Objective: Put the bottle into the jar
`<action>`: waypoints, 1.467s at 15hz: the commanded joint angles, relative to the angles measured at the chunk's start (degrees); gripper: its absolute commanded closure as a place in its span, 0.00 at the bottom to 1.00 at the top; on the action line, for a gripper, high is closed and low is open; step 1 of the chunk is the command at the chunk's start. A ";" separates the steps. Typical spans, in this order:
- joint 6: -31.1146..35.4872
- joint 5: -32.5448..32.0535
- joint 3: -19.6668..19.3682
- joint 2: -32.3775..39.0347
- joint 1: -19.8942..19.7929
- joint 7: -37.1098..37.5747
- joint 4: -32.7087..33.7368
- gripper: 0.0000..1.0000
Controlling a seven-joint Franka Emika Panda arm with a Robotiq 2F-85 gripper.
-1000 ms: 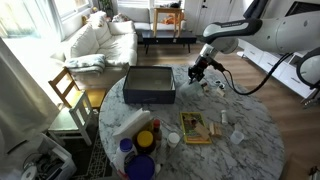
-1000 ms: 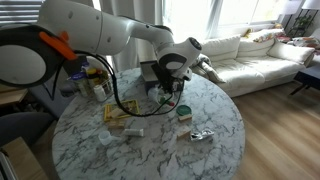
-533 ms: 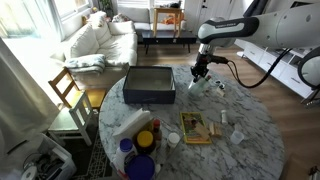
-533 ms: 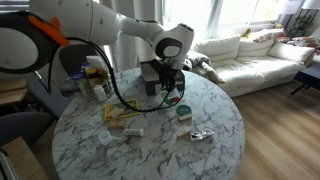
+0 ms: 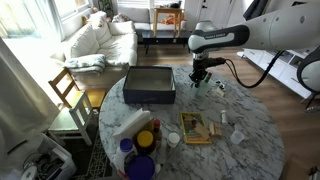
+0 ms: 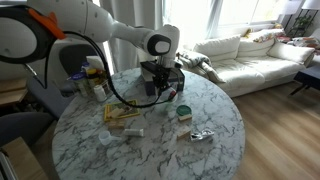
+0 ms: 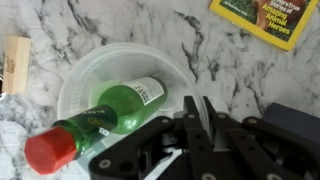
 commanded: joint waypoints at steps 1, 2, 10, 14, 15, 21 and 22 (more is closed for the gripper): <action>1.57 -6.06 2.55 -2.76 -0.29 3.27 -4.67 0.98; 1.58 -6.61 3.08 -3.25 -0.43 3.86 -4.93 0.65; 2.33 -5.72 5.86 -9.17 -2.12 5.10 -6.33 0.13; 4.57 -5.71 6.33 -14.28 -3.73 3.07 -7.72 0.00; 4.95 -5.25 6.41 -15.10 -4.62 2.51 -7.61 0.00; 6.79 1.55 6.42 -19.40 -7.83 -0.68 -9.70 0.00; 4.24 -1.14 5.16 -16.91 -6.53 1.05 -5.36 0.00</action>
